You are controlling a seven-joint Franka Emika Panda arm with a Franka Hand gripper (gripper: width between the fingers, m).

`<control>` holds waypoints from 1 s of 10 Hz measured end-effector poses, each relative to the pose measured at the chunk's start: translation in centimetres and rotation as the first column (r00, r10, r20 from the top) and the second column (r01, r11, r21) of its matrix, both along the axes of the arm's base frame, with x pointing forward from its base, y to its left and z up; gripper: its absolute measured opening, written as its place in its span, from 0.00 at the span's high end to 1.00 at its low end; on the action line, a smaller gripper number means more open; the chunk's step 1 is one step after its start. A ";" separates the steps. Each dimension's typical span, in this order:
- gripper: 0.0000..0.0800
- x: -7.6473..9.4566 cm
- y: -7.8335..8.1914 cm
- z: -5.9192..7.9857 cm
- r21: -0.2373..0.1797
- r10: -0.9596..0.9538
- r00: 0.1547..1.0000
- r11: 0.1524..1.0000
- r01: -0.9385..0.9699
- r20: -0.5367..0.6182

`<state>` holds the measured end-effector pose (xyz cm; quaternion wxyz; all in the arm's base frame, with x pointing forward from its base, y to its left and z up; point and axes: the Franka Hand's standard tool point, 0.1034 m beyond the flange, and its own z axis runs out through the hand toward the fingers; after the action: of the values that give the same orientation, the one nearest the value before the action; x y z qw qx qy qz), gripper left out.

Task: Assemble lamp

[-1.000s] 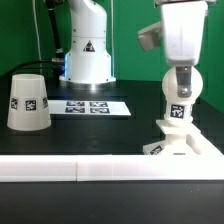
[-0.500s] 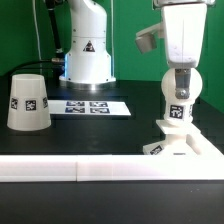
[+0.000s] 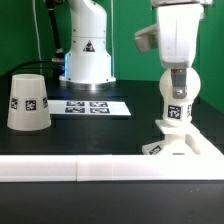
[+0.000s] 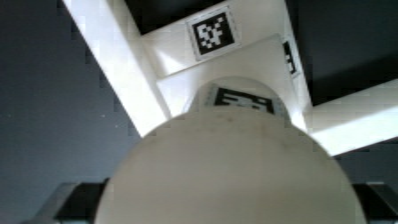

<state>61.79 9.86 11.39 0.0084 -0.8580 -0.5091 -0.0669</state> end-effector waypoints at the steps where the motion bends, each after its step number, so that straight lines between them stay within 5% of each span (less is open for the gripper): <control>1: 0.28 0.0 0.2 0.0 0.015 -0.129 0.992 0.992 0.129 -0.005; 6: 0.28 0.4 0.1 0.1 0.060 -0.481 0.876 0.874 0.481 -0.026; 10: 0.28 0.7 -0.6 0.2 0.082 -0.734 0.676 0.671 0.737 -0.065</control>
Offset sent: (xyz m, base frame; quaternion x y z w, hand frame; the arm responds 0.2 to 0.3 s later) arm -0.0039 0.0014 -0.0051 0.0036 0.0167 0.2261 0.9740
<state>62.49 9.30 11.59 0.0310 -0.9896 -0.1164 -0.0792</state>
